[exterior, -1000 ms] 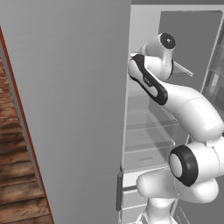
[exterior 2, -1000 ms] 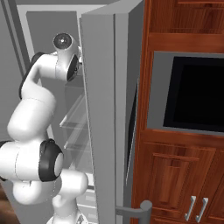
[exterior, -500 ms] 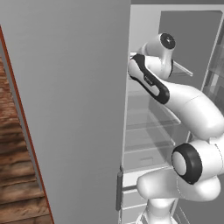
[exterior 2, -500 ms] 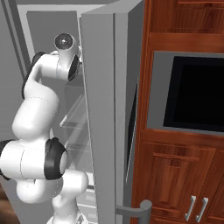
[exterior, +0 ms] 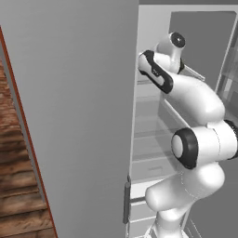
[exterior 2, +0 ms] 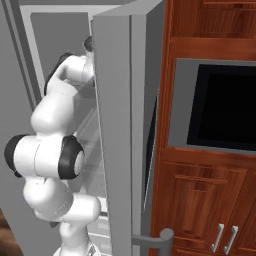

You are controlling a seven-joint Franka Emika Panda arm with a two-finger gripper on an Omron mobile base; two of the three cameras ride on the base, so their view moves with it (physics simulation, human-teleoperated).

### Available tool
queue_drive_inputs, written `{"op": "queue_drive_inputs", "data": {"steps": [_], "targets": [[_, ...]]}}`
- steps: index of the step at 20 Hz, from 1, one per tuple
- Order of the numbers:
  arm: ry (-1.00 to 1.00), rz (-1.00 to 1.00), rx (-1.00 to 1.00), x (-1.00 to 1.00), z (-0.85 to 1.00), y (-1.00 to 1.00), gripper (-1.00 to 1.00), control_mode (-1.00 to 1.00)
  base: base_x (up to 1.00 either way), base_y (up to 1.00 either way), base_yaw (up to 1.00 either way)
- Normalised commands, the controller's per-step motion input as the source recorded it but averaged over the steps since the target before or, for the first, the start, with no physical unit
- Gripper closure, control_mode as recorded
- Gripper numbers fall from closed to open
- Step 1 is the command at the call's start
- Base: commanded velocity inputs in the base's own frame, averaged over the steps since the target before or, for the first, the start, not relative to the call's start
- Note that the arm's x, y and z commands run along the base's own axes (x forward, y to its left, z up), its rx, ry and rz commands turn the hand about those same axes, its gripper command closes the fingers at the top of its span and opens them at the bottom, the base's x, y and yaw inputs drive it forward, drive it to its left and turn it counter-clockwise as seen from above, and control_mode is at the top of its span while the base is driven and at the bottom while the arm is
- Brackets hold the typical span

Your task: Open the fridge, remove the kiwi, cucumber, and chicken drumstick, and place them on any counter.

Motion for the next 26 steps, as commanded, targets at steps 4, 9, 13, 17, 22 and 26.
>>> {"op": "queue_drive_inputs", "data": {"steps": [4,9,13,17,22,26], "targets": [[0.25,-0.01,-0.05,0.97,-0.16,-0.28,-1.00,-1.00,0.00,0.00,0.00],[0.23,0.01,-0.01,0.68,-0.15,0.00,-1.00,-1.00,0.00,0.00,0.00],[0.25,0.03,-0.03,0.21,-0.60,0.07,-1.00,-1.00,0.00,0.00,0.00],[0.18,0.02,0.00,0.04,-0.84,0.12,1.00,-1.00,0.00,0.00,0.00],[0.08,0.00,0.01,0.01,-0.96,0.09,1.00,-1.00,0.00,0.00,0.00],[-0.01,0.00,0.13,-0.22,-1.00,0.00,1.00,-1.00,0.00,0.00,0.00]]}}
